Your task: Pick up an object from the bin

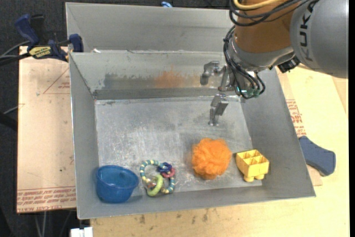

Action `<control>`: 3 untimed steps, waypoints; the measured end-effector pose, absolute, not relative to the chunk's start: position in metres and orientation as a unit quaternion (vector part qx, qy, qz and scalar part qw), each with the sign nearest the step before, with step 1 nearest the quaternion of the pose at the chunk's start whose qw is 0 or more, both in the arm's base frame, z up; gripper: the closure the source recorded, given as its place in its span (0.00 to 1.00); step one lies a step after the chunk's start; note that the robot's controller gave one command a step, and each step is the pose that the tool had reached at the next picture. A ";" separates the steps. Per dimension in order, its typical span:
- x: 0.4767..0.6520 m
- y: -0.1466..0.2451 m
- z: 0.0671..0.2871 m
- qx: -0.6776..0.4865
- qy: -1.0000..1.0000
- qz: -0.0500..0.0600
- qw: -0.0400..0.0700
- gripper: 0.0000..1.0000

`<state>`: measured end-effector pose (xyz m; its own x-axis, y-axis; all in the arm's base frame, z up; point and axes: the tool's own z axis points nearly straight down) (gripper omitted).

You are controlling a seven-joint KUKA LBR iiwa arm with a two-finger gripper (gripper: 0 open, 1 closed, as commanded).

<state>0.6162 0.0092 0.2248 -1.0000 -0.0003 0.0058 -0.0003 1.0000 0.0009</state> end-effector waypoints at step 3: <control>0.574 0.002 0.162 0.143 -0.990 -0.001 -0.001 0.00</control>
Offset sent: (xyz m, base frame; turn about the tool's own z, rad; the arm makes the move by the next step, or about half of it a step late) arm -0.0757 0.0271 -0.1107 -0.2272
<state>0.5738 0.0018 0.1618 -0.9594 -0.2821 -0.0019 -0.2821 0.9594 0.0016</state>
